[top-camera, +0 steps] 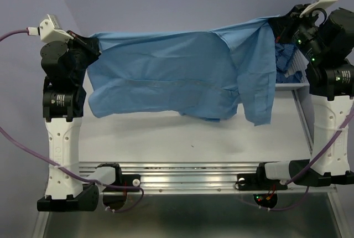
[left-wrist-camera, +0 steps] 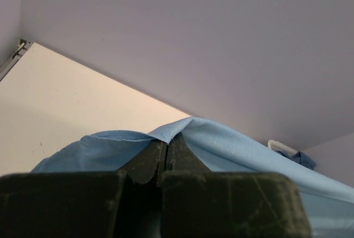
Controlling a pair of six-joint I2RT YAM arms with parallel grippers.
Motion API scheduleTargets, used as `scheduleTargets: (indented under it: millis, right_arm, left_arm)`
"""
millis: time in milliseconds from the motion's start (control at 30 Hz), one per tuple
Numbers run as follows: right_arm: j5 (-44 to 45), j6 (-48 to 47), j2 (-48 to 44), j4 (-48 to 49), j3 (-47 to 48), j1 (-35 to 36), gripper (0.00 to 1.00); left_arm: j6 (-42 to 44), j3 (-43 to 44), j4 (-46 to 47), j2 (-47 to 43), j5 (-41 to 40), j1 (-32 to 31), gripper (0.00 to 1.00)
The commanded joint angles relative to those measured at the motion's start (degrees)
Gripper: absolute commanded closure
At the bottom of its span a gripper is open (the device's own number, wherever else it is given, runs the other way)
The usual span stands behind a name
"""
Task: Fold and stack the long sleeve shirts
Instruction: Flatten the shirt out
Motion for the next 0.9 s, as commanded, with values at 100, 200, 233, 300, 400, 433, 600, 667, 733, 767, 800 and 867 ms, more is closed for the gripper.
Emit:
scheduleTargets:
  millis: [100, 200, 233, 300, 400, 433, 600, 667, 733, 767, 800, 867]
  right_arm:
    - [1.0, -0.2, 9.2, 1.7, -0.5, -0.5, 0.99]
    - [-0.3, -0.3, 19.3, 3.8, 3.9, -0.5, 0.99]
    - [-0.5, 0.2, 22.2, 4.5, 9.9, -1.0, 0.99]
    - [-0.8, 1.9, 33.2, 4.2, 19.7, -1.8, 0.99]
    - [-3.3, 5.5, 44.1, 5.5, 38.8, -3.3, 0.99]
    - [-3.0, 6.4, 44.6, 7.0, 40.7, -3.9, 0.99]
    - [-4.3, 9.4, 30.5, 29.8, 20.1, -3.9, 0.99]
    - [-3.7, 8.4, 28.9, 28.7, 19.8, -3.9, 0.99]
    - [-2.8, 7.3, 25.5, 28.6, 15.1, -3.9, 0.99]
    - [-3.5, 6.8, 24.0, 28.4, 12.1, -3.9, 0.99]
    - [-4.2, 6.7, 22.2, 28.4, 4.0, -3.9, 0.99]
    - [-5.7, 7.4, 15.8, 28.7, -6.2, -3.9, 0.99]
  left_arm:
    - [2.0, 4.3, 6.3, 9.2, 0.1, 3.5, 1.0]
    - [2.8, 6.8, 11.9, 17.2, 2.8, 4.2, 1.0]
    - [3.1, 9.2, 12.0, 19.9, 3.1, 4.2, 1.0]
    - [3.9, 21.1, 8.7, 29.4, 5.3, 4.4, 1.0]
    - [4.7, 40.2, 2.5, 40.0, 9.8, 4.5, 1.0]
    - [4.7, 44.4, 1.2, 41.8, 10.4, 4.5, 1.0]
    - [4.4, 52.7, 4.5, 39.6, 13.9, 4.9, 1.0]
    - [4.4, 47.1, 9.7, 35.4, 13.7, 5.3, 1.0]
    - [5.4, 38.8, 11.1, 29.6, 12.6, 5.5, 1.0]
    - [5.9, 35.7, 11.5, 27.8, 11.8, 5.5, 1.0]
    - [6.1, 28.5, 11.7, 24.4, 9.9, 5.5, 1.0]
    - [6.5, 19.1, 12.3, 20.9, 8.7, 5.5, 1.0]
